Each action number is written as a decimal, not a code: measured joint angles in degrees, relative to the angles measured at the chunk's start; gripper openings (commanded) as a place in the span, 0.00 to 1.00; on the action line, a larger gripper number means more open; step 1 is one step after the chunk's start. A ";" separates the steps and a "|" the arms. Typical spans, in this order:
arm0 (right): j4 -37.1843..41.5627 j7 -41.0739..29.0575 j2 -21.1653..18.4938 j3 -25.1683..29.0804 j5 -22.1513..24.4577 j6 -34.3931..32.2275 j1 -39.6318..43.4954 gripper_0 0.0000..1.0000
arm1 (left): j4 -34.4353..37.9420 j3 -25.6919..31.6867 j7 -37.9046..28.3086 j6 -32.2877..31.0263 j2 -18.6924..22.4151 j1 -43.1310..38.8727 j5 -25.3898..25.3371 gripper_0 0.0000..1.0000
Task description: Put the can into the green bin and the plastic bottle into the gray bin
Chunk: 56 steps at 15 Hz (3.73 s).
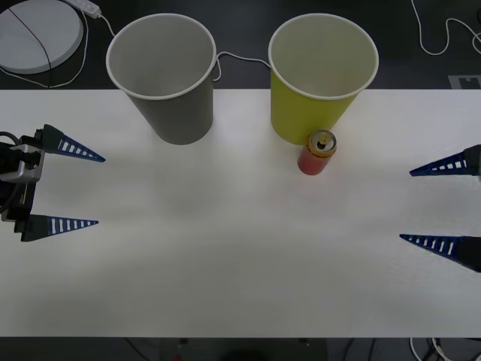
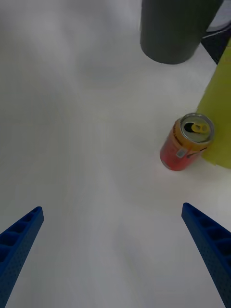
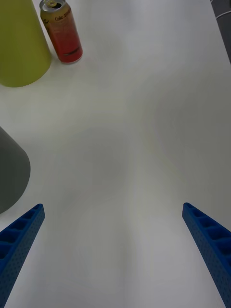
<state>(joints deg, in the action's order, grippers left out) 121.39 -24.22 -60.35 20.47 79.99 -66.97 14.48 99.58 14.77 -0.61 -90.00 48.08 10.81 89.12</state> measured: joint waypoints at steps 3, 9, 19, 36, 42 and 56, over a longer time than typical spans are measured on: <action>6.27 -8.25 -2.52 0.01 1.65 11.38 8.25 1.00 | 0.00 0.00 0.00 0.00 0.00 0.00 0.00 1.00; 14.05 -18.02 -7.95 -2.79 3.90 35.72 22.52 1.00 | 0.00 0.00 0.00 0.00 0.00 0.00 0.00 1.00; 14.87 -18.56 -20.43 -24.94 1.30 78.55 26.89 1.00 | 0.00 0.00 0.00 0.00 0.00 0.00 0.00 1.00; -6.10 -20.58 -15.87 -85.53 4.36 108.74 -22.87 1.00 | 0.00 0.00 0.00 0.00 0.00 0.00 0.00 1.00; -14.15 -21.32 -9.26 -91.38 4.54 110.14 -30.34 1.00 | 0.00 0.00 0.00 0.00 0.00 0.00 0.00 1.00; -31.48 -22.48 6.00 -98.97 1.14 115.50 -42.48 1.00 | 0.00 0.00 0.00 0.00 0.00 0.00 0.00 1.00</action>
<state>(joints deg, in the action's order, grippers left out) 89.91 -46.71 -54.35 -78.50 81.14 48.53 -28.00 99.58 14.77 -0.61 -90.00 48.08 10.81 89.12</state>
